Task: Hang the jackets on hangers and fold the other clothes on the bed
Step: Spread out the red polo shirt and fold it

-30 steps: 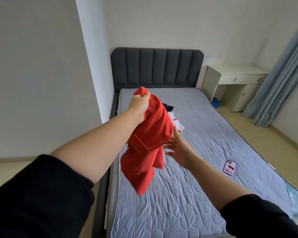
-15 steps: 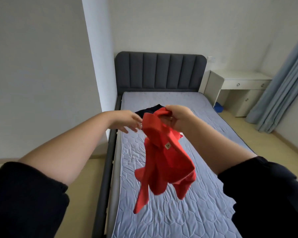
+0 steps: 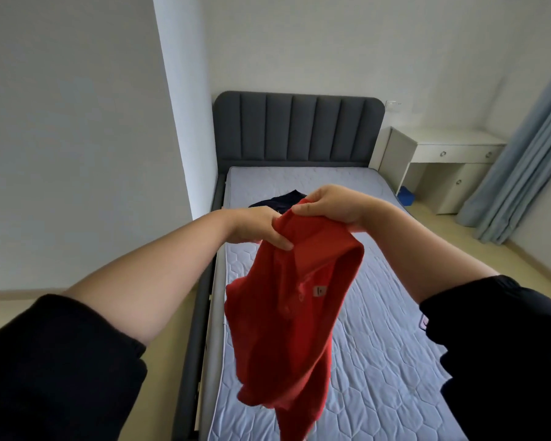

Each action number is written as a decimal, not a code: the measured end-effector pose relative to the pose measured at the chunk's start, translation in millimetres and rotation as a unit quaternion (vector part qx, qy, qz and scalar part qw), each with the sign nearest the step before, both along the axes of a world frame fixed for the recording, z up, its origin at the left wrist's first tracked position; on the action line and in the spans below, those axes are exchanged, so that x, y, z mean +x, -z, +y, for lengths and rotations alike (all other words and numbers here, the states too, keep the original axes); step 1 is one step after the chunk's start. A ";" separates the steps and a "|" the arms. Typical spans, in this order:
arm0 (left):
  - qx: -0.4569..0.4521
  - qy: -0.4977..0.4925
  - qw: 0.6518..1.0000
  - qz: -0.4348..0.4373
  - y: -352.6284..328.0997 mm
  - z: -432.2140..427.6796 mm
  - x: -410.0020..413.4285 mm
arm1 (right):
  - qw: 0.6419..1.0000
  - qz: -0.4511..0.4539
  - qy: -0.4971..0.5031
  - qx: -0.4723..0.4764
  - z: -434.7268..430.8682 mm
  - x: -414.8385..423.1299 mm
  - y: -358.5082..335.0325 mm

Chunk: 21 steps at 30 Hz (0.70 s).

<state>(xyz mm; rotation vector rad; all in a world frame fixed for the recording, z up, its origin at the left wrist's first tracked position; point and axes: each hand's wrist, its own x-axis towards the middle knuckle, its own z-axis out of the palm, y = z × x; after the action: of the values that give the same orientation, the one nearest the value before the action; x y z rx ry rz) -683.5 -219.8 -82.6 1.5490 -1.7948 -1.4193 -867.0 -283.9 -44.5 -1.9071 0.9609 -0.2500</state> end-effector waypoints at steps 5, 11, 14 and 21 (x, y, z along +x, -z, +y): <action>0.002 -0.130 0.986 0.101 7.5 -8.2 -7.5 | 0.978 -0.128 0.153 0.067 -10.1 -19.0 45.4; 0.013 -0.190 0.950 0.249 6.7 -8.6 -12.2 | 0.874 -0.235 0.226 0.361 5.8 -35.5 165.0; 0.017 -0.243 0.916 0.318 4.2 -11.7 -10.4 | 0.868 -0.185 0.294 0.354 26.7 -23.9 192.6; -0.011 -0.313 0.847 0.430 -2.8 -18.3 5.7 | 0.761 -0.270 0.442 0.391 34.4 -9.4 221.4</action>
<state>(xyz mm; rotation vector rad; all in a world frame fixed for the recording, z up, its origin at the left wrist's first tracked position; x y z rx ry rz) -677.7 -238.1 -79.8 1.0363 -0.6784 -1.3868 -876.4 -249.6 -265.9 -0.4546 1.2247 -0.7603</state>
